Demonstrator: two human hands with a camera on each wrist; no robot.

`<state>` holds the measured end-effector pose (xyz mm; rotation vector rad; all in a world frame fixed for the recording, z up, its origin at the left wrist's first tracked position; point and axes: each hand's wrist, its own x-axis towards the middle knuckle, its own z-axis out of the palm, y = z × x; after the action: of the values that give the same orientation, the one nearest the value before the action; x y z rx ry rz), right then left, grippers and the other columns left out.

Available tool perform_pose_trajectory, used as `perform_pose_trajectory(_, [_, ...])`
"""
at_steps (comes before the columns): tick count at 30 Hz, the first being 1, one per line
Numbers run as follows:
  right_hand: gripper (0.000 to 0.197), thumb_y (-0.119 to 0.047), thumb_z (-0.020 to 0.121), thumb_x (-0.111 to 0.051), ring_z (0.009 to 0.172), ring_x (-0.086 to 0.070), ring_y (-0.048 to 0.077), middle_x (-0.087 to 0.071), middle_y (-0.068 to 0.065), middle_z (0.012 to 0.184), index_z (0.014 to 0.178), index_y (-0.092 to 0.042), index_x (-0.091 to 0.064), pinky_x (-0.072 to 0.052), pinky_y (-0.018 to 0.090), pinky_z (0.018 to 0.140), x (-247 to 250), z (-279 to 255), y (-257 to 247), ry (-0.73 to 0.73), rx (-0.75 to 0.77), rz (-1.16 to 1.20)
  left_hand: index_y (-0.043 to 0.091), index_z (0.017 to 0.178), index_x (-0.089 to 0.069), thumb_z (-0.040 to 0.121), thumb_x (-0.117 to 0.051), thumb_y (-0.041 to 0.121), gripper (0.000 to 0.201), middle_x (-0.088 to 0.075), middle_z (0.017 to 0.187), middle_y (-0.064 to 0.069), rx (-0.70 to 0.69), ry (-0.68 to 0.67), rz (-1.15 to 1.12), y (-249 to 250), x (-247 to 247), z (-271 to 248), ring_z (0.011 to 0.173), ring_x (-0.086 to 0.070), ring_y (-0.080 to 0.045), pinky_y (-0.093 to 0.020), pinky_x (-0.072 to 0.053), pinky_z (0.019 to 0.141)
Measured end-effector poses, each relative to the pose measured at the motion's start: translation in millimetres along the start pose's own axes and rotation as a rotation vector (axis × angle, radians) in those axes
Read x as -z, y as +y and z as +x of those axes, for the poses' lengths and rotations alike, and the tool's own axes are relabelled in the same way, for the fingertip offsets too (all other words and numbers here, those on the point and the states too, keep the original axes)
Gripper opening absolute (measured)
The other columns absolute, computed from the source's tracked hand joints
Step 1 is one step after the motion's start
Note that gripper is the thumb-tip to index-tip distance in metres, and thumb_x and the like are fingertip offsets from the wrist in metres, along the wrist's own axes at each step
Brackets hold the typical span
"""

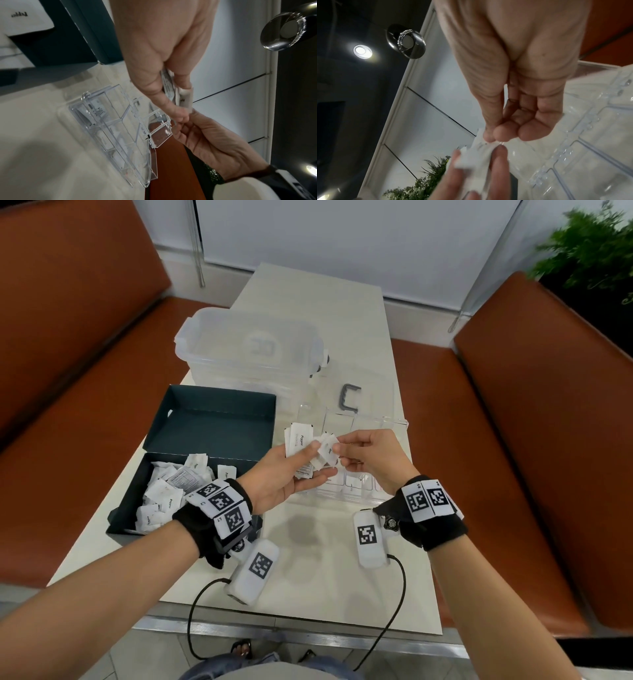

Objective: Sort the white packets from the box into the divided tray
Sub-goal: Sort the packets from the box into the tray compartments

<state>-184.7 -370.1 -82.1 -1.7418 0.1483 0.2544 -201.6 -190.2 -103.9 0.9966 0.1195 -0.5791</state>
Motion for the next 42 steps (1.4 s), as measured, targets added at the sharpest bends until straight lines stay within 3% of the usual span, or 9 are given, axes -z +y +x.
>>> perform_pose_trajectory(4, [0.014,-0.010,0.077,-0.078,0.056,-0.060,0.011,-0.068,0.007,0.069,0.088,-0.005,-0.072,-0.056,0.030,0.069,3.6,1.4,-2.7,-0.003,0.033,-0.112,0.001,0.120,-0.060,0.097,-0.054,0.031,0.039,-0.070,0.110,-0.020,0.050,0.011,-0.026,4.2,0.7,-1.2,0.100,-0.070,-0.033,-0.026,-0.059,0.067])
perform_pose_trajectory(8, [0.017,-0.012,0.074,-0.081,0.054,-0.061,0.011,-0.064,0.001,0.056,0.089,-0.010,-0.073,-0.057,0.030,0.066,3.5,2.3,-4.7,0.019,0.066,-0.176,0.001,0.121,-0.060,0.098,-0.055,0.025,0.033,-0.071,0.109,-0.020,0.048,0.026,-0.008,3.5,0.0,-1.1,0.096,-0.071,-0.032,-0.025,-0.059,0.065])
perform_pose_trajectory(17, [0.020,-0.009,0.077,-0.078,0.045,-0.053,0.009,-0.062,0.006,0.060,0.095,-0.004,-0.070,-0.051,0.022,0.054,-0.2,2.6,-4.1,0.037,-0.010,-0.117,0.001,0.122,-0.059,0.098,-0.055,0.022,0.032,-0.069,0.111,-0.022,0.048,0.028,-0.042,-0.7,-4.8,2.3,0.094,-0.072,-0.030,-0.027,-0.059,0.067])
perform_pose_trajectory(23, [0.009,-0.018,0.079,-0.077,0.064,-0.060,0.006,-0.070,-0.004,0.074,0.085,-0.018,-0.070,-0.046,0.023,0.065,6.2,5.8,-6.9,-0.043,-0.048,-0.175,0.000,0.121,-0.059,0.099,-0.054,0.021,0.031,-0.069,0.112,-0.023,0.039,0.024,0.015,0.6,-4.9,6.6,0.090,-0.072,-0.028,-0.028,-0.060,0.069])
perform_pose_trajectory(26, [0.008,-0.018,0.078,-0.078,0.060,-0.059,0.003,-0.071,-0.006,0.073,0.080,-0.020,-0.070,-0.045,0.019,0.061,21.6,14.8,-11.7,0.052,-0.004,-0.220,0.002,0.119,-0.060,0.100,-0.052,0.023,0.030,-0.069,0.110,-0.023,0.017,0.039,0.057,1.6,-2.2,9.6,0.089,-0.071,-0.026,-0.029,-0.060,0.075])
perform_pose_trajectory(29, [0.011,-0.014,0.078,-0.077,0.071,-0.063,0.010,-0.072,0.001,0.081,0.086,-0.017,-0.072,-0.049,0.017,0.064,40.9,27.6,-7.1,0.225,0.085,-0.434,0.005,0.119,-0.061,0.100,-0.052,0.023,0.028,-0.069,0.109,-0.023,0.010,0.065,0.063,2.0,3.1,11.3,0.089,-0.070,-0.026,-0.029,-0.060,0.075])
perform_pose_trajectory(32, [0.008,-0.015,0.080,-0.075,0.089,-0.065,0.017,-0.072,0.001,0.093,0.087,-0.019,-0.073,-0.051,0.031,0.086,39.0,38.7,10.3,0.166,0.028,-0.809,0.005,0.118,-0.061,0.099,-0.053,0.023,0.028,-0.070,0.108,-0.023,0.014,0.076,0.057,1.1,6.5,11.9,0.088,-0.071,-0.026,-0.028,-0.060,0.070])
perform_pose_trajectory(35, [0.009,-0.018,0.079,-0.074,0.096,-0.063,0.020,-0.071,-0.004,0.095,0.083,-0.026,-0.072,-0.040,0.043,0.100,25.6,47.2,25.9,0.120,-0.099,-1.043,0.006,0.115,-0.063,0.099,-0.053,0.023,0.026,-0.071,0.107,-0.022,0.020,0.078,0.054,0.4,8.3,12.4,0.087,-0.072,-0.025,-0.028,-0.060,0.070])
perform_pose_trajectory(42, [0.014,-0.026,0.082,-0.070,0.100,-0.060,0.023,-0.068,-0.003,0.101,0.096,-0.028,-0.068,-0.027,0.045,0.100,9.2,61.2,52.9,0.051,-0.199,-1.345,0.007,0.114,-0.063,0.099,-0.053,0.024,0.024,-0.071,0.106,-0.022,0.026,0.070,0.045,1.4,12.2,12.7,0.088,-0.072,-0.025,-0.029,-0.060,0.074])
